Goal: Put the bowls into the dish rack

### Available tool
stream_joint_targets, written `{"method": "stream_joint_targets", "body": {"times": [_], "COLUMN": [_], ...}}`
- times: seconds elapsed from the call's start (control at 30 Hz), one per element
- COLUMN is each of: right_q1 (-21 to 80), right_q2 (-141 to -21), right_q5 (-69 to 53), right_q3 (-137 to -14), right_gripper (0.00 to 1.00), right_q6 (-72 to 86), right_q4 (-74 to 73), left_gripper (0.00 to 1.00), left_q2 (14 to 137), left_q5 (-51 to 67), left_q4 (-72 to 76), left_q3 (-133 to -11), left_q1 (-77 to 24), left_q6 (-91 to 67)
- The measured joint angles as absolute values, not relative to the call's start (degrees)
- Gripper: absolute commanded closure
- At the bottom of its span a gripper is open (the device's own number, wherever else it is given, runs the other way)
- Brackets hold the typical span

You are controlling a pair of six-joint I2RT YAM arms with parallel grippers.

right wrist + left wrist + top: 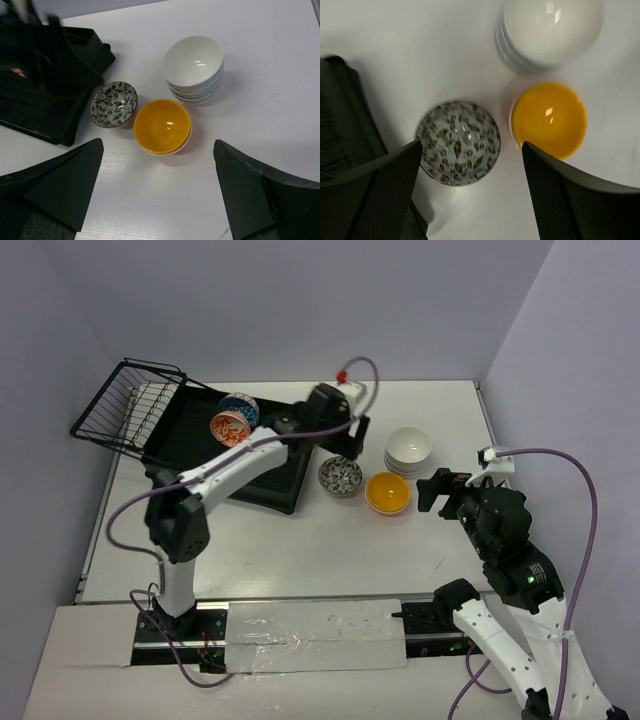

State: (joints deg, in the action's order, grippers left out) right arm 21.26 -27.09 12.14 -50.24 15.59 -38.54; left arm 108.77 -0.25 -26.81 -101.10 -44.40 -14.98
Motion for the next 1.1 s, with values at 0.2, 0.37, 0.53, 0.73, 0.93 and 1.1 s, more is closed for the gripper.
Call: {"method": "stream_joint_targets", "body": {"times": [0.2, 0.37, 0.53, 0.73, 0.93, 1.1], "right_q1": [21.3, 21.3, 21.3, 21.3, 21.3, 21.3], "right_q2": [-27.1, -27.1, -27.1, -27.1, -27.1, -27.0], "right_q5": [12.2, 12.4, 12.4, 12.4, 12.4, 12.4], "right_q3": [-50.2, -50.2, -50.2, -50.2, -50.2, -50.2], "right_gripper": [0.02, 0.02, 0.02, 0.02, 0.02, 0.02], "right_q6": [15.7, 15.8, 15.8, 16.0, 16.0, 16.0], "right_q4": [-38.6, -38.6, -38.6, -38.6, -38.7, -38.7], "left_gripper": [0.28, 0.36, 0.4, 0.48, 0.59, 0.77], "left_q2": [121.4, 124.8, 125.4, 127.0, 129.6, 130.2], "left_q5": [1.0, 1.9, 1.6, 1.2, 1.2, 0.7], "left_q4": [-40.6, -45.5, -45.8, -45.6, -45.6, -45.7], "left_q3": [-108.0, -109.6, -109.7, -110.5, -110.6, -110.6], "left_q1": [-51.2, -52.3, -52.1, -52.1, -52.1, -52.1], "left_q6": [-5.8, -1.0, 1.0, 3.0, 4.1, 4.7]}}
